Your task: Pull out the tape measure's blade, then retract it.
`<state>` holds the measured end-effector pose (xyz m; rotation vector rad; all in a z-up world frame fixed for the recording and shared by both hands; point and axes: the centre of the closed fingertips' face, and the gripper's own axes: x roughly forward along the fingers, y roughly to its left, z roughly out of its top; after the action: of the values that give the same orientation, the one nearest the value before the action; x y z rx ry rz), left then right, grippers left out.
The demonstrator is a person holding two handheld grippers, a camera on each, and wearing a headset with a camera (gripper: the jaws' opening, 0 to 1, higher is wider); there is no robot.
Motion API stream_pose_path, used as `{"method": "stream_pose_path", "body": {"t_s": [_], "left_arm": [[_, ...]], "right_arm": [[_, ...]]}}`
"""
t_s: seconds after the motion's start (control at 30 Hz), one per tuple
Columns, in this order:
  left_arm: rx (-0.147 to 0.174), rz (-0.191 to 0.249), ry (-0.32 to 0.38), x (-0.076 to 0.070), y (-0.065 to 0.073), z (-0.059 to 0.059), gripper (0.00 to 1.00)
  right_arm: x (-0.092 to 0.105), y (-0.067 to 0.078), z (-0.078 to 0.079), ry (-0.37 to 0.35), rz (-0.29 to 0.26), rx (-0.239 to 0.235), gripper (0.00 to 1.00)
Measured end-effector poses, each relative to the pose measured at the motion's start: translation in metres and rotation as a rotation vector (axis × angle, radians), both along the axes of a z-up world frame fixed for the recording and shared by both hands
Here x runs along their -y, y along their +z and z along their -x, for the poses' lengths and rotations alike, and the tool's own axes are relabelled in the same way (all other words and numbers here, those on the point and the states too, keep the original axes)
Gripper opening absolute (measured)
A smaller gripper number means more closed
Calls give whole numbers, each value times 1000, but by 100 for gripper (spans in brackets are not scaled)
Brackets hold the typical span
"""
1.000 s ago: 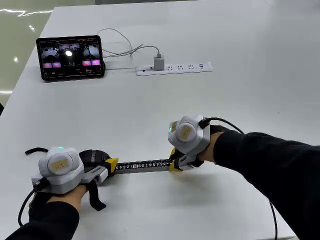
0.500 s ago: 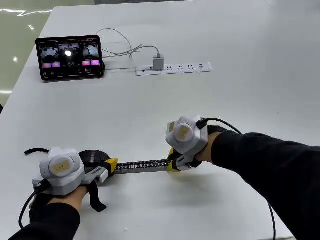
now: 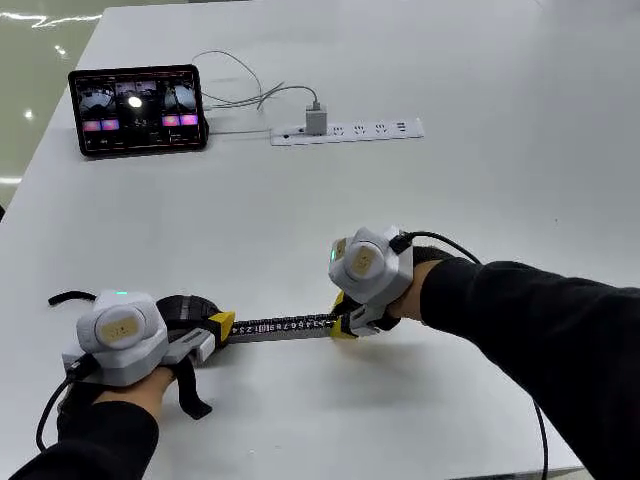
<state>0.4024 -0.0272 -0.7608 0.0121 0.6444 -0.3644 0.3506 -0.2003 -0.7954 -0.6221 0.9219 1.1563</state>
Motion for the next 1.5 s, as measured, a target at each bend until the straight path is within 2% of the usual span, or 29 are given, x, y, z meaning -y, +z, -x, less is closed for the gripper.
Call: {"method": "stream_pose_path", "body": {"t_s": [0.53, 0.77, 1.5], "left_arm": [[-18, 18, -12, 2, 3, 4, 60], [-22, 20, -16, 1, 3, 4, 60], [-23, 14, -17, 1, 2, 2, 60]], "right_arm": [[-4, 0, -1, 10, -19, 18, 10], [-5, 1, -1, 10, -40, -6, 10], [-13, 0, -3, -18, -54, -16, 9]]}}
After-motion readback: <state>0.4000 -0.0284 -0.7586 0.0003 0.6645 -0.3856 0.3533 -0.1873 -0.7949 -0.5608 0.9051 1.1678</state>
